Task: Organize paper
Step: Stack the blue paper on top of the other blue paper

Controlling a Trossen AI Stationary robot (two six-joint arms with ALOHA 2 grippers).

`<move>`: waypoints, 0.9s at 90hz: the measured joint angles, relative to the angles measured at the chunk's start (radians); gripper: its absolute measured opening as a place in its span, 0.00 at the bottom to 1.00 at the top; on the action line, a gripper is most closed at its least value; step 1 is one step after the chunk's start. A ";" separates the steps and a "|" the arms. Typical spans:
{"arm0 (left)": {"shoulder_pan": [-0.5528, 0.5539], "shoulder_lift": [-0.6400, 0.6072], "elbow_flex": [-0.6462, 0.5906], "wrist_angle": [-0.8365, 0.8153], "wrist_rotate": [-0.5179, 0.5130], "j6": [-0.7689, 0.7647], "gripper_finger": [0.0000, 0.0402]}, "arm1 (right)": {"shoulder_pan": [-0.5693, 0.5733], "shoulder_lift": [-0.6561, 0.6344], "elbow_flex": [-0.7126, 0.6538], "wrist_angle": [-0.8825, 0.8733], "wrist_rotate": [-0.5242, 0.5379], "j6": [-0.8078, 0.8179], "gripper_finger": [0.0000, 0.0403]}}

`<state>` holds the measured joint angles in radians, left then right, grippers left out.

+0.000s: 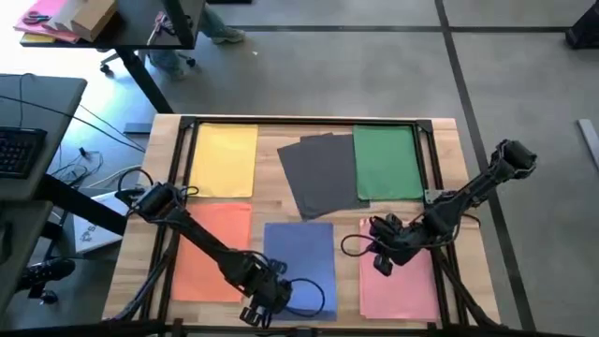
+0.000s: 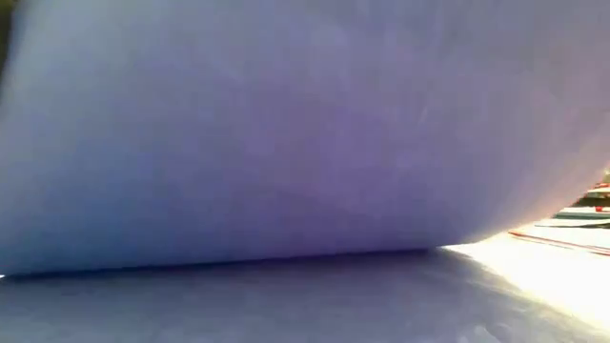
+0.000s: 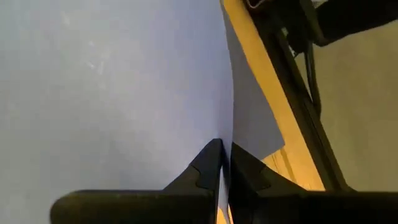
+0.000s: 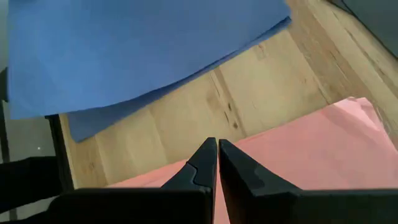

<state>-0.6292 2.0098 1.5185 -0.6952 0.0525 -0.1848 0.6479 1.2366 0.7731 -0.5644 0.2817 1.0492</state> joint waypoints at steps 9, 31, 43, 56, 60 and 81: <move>0.001 0.000 0.000 0.001 0.005 0.021 0.02 | -0.005 0.000 0.000 -0.001 0.000 -0.002 0.00; 0.025 0.000 0.000 0.017 0.022 -0.005 0.11 | -0.040 0.000 0.000 0.000 -0.002 -0.003 0.00; 0.034 0.000 0.000 0.017 0.027 -0.024 0.15 | -0.046 0.000 0.000 0.007 -0.003 -0.003 0.00; 0.040 0.000 0.000 0.016 0.063 -0.049 0.18 | -0.046 0.000 0.000 0.007 -0.003 -0.018 0.00; 0.040 0.000 0.000 0.016 0.074 -0.060 0.19 | -0.046 0.000 0.001 0.007 -0.003 -0.021 0.00; 0.041 0.000 0.000 0.062 0.095 -0.131 0.28 | -0.047 0.007 0.002 0.118 -0.066 -0.131 0.00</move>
<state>-0.5884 2.0098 1.5185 -0.6332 0.1473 -0.3158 0.6014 1.2439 0.7746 -0.4459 0.2153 0.9186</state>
